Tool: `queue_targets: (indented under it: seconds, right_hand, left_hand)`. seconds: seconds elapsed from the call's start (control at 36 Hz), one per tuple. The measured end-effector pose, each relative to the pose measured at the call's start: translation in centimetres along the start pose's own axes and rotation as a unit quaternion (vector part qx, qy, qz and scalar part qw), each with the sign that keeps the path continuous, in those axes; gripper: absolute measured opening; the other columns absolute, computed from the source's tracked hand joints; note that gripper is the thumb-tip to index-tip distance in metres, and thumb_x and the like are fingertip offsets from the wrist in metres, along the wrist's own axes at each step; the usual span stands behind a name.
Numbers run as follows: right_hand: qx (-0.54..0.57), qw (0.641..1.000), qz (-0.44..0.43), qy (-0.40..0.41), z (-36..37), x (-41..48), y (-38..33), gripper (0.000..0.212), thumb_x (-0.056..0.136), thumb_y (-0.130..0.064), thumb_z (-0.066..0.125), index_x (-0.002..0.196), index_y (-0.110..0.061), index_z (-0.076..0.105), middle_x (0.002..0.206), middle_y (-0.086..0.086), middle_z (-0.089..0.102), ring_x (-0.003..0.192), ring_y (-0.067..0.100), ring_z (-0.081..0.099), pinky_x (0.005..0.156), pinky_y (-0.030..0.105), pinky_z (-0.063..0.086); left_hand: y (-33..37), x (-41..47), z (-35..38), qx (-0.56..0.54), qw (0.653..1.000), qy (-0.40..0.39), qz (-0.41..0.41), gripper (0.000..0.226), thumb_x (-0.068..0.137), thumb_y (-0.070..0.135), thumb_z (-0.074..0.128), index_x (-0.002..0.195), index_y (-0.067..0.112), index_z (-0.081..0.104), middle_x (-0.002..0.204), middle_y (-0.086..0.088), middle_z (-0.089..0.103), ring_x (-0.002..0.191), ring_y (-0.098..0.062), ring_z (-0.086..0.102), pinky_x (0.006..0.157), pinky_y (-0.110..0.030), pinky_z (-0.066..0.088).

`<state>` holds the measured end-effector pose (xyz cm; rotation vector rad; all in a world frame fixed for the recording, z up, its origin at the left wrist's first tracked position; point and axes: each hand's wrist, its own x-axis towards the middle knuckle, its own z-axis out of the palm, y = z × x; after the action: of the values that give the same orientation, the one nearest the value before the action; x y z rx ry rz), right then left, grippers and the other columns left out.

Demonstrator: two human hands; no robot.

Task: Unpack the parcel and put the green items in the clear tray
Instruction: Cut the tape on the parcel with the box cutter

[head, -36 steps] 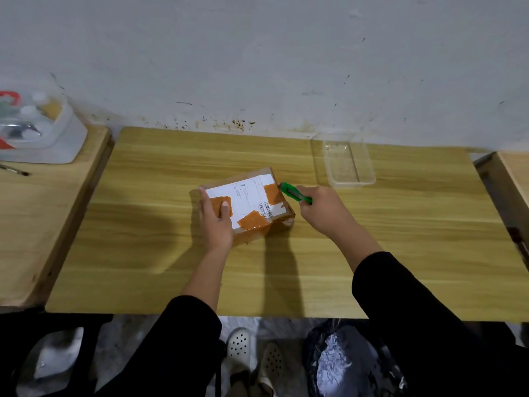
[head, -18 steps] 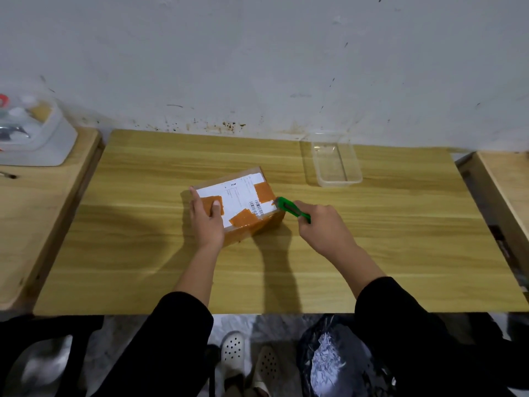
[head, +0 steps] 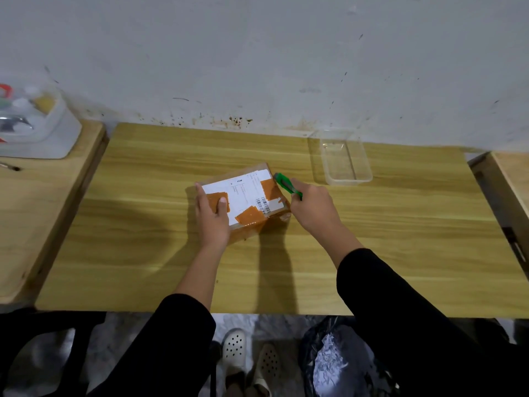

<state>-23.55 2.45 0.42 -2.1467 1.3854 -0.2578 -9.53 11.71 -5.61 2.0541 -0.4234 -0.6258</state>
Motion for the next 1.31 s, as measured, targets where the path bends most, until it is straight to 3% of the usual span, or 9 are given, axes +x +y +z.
queue_targets:
  seconds: [0.11,0.22,0.44,0.53,0.69,0.92,1.06,1.17,1.31]
  right_hand:
    - [-0.032,0.999,-0.004,-0.014,-0.1,0.4,-0.2,0.041,0.088,-0.008,0.041,0.126,-0.015,0.054,0.091,0.021,0.063,0.074,0.033,0.055,0.060,0.032,0.044]
    - [-0.071,0.996,0.002,-0.054,-0.5,1.0,-1.0,0.040,0.082,-0.003,0.042,0.119,-0.012,0.057,0.068,0.004,0.046,0.066,0.026,0.046,0.050,0.024,0.034]
    - [-0.089,0.993,-0.002,-0.082,-1.8,0.7,-1.1,0.035,0.083,-0.006,0.044,0.115,-0.006,0.059,0.080,0.011,0.049,0.074,0.027,0.042,0.049,0.024,0.026]
    - [-0.096,0.992,0.001,-0.085,-1.9,0.3,-0.9,0.029,0.083,-0.005,0.044,0.106,-0.005,0.061,0.065,0.001,0.040,0.069,0.027,0.043,0.044,0.024,0.024]
    - [-0.110,0.989,0.009,-0.101,-2.1,-0.5,-0.8,0.017,0.080,-0.003,0.041,0.085,-0.009,0.056,0.062,0.001,0.037,0.058,0.024,0.041,0.044,0.024,0.023]
    - [-0.083,0.993,0.020,-0.088,-1.9,-2.8,1.1,0.032,0.078,-0.004,0.039,0.098,-0.009,0.063,0.072,0.010,0.049,0.068,0.033,0.046,0.048,0.026,0.030]
    - [0.010,0.999,0.049,0.017,-2.4,-3.7,2.3,0.042,0.081,-0.007,0.042,0.117,-0.018,0.062,0.086,0.020,0.066,0.072,0.038,0.060,0.059,0.037,0.050]
    - [0.068,0.993,0.076,0.066,-2.6,-3.3,3.2,0.044,0.086,-0.009,0.043,0.126,-0.021,0.057,0.082,0.017,0.065,0.062,0.028,0.056,0.050,0.026,0.039]
    - [0.100,0.990,0.073,0.067,-2.2,-3.2,3.1,0.041,0.085,-0.005,0.043,0.115,-0.023,0.064,0.079,0.022,0.066,0.064,0.034,0.056,0.054,0.028,0.039]
  left_hand:
    - [0.1,-0.1,0.0,0.002,1.000,0.001,-0.003,0.063,0.098,0.027,0.040,0.150,0.027,0.004,0.153,-0.007,0.024,0.136,-0.025,0.031,0.103,-0.032,0.031]
    - [0.2,-0.3,0.1,0.011,1.000,0.018,-0.007,0.061,0.098,0.026,0.040,0.150,0.027,0.007,0.150,-0.007,0.030,0.132,-0.025,0.035,0.099,-0.029,0.031]
    - [0.2,-0.3,0.4,0.012,0.999,0.025,-0.017,0.059,0.098,0.025,0.041,0.149,0.029,0.011,0.152,-0.007,0.030,0.135,-0.026,0.034,0.103,-0.031,0.029]
    - [0.3,-0.4,0.3,0.016,0.999,0.023,-0.018,0.059,0.098,0.024,0.040,0.149,0.030,0.011,0.152,-0.007,0.030,0.135,-0.026,0.034,0.103,-0.032,0.029]
    - [0.5,-0.6,0.3,0.012,0.999,0.019,-0.023,0.058,0.099,0.025,0.038,0.149,0.031,0.010,0.152,-0.004,0.028,0.136,-0.024,0.032,0.104,-0.033,0.029]
    - [1.0,-0.9,0.2,0.016,0.999,0.024,-0.023,0.058,0.099,0.025,0.038,0.149,0.029,0.011,0.154,-0.001,0.026,0.137,-0.023,0.030,0.105,-0.032,0.028]
    - [1.5,-2.0,1.1,-0.031,0.997,0.059,-0.046,0.061,0.097,0.021,0.043,0.150,0.022,0.012,0.152,-0.009,0.029,0.136,-0.026,0.031,0.099,-0.026,0.026]
    - [1.7,-5.2,2.1,-0.049,0.997,0.054,-0.039,0.071,0.092,0.012,0.053,0.149,0.012,0.011,0.154,-0.014,0.021,0.142,-0.027,0.021,0.100,-0.020,0.021]
    - [0.6,-3.8,-0.4,0.100,0.994,-0.037,0.038,0.078,0.088,0.025,0.061,0.149,0.010,0.015,0.159,-0.009,0.004,0.146,-0.021,0.004,0.111,-0.026,0.016]
